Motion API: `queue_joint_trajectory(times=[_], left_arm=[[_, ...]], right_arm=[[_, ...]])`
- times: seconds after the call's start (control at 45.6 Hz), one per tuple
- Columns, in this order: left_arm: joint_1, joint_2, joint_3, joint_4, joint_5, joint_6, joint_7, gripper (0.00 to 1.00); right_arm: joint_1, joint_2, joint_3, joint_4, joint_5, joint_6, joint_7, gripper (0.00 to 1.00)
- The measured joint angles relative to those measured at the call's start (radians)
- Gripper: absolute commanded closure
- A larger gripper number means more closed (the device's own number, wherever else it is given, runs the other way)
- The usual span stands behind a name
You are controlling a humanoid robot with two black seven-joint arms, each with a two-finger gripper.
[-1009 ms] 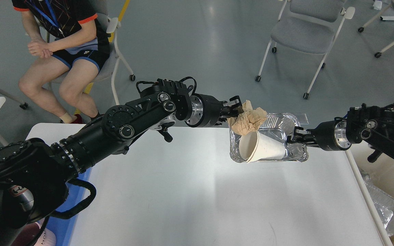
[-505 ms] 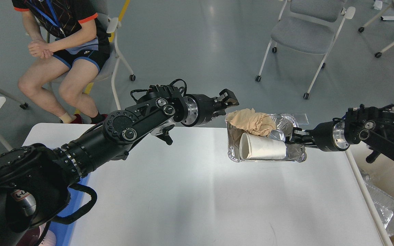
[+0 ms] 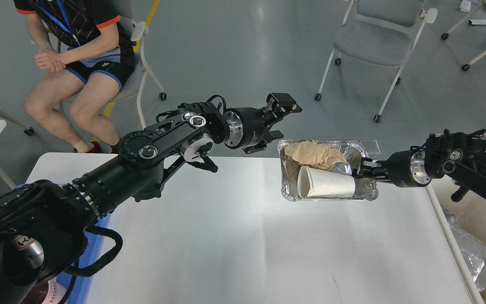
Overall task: Tidy desktop
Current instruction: 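Retract the left arm and swing the foil tray toward the bin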
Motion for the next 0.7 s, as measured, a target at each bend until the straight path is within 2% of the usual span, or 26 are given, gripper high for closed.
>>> queue_joint_trajectory(times=[0.154,0.263,0.285,0.373,0.702], left_arm=[[0.093,0.040,-0.195,0.000,-0.159,0.002,-0.044,0.14],[0.202,0.057,-0.385,0.000,-0.194,0.002,-0.107,0.04],[0.245,0.062,-0.454,0.000,-0.198,0.001,-0.129,0.04],[0.351,0.083,-0.610,-0.004,-0.203,-0.011,-0.171,0.03],[0.551,0.132,-0.877,-0.013,-0.262,-0.039,-0.177,0.03]], right_arm=[[-0.001,-0.003,0.004,0.000,0.000,-0.002,0.000,1.00],[-0.004,-0.006,0.005,-0.001,0.000,-0.004,0.000,1.00],[-0.005,-0.006,0.005,-0.001,0.000,-0.004,0.000,1.00],[-0.006,-0.005,0.005,-0.002,0.000,-0.004,0.000,1.00],[-0.006,0.001,0.005,-0.004,0.000,-0.007,-0.003,1.00]])
